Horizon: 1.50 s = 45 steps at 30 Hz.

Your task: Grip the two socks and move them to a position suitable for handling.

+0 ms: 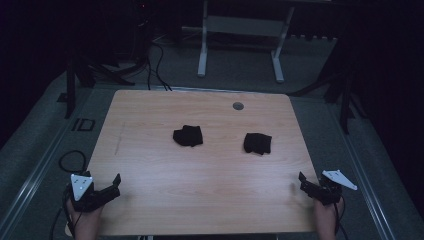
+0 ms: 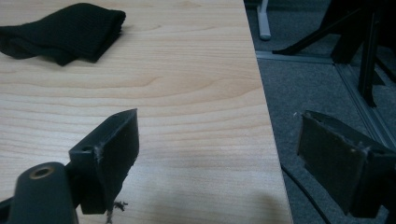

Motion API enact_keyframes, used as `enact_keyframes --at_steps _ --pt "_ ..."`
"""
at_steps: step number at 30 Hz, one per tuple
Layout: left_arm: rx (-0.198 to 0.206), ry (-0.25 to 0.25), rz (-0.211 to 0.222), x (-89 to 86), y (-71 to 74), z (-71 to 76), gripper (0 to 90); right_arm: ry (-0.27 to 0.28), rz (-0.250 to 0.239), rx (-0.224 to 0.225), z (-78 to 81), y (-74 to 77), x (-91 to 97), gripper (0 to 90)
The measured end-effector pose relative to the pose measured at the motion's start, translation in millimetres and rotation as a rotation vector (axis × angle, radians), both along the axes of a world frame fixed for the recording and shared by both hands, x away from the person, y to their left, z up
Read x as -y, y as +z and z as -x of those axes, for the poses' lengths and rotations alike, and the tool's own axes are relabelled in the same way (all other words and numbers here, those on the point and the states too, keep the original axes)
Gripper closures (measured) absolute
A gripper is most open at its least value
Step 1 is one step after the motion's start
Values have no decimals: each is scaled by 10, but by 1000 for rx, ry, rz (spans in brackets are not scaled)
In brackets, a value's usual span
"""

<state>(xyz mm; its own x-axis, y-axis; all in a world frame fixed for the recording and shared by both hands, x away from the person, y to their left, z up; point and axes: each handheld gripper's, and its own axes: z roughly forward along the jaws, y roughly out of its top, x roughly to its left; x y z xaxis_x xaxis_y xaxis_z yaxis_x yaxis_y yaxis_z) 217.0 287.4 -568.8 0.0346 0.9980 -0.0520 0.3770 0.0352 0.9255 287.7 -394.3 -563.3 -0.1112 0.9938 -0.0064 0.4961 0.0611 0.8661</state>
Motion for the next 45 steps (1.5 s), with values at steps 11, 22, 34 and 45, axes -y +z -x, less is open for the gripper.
enact_keyframes --at_steps 11,22,34,45 --pt "49 -7 -21 120 55 17 9 52 -8 -65 10 27 -18 138" --pt "2 -131 74 328 85 -13 9 188 -28 -148 -191 186 -319 135" --pt "-10 -224 25 663 146 15 9 272 -43 -170 -632 304 -748 127" --pt "-7 -267 9 760 147 7 9 300 -51 -172 -1240 455 -1200 198"
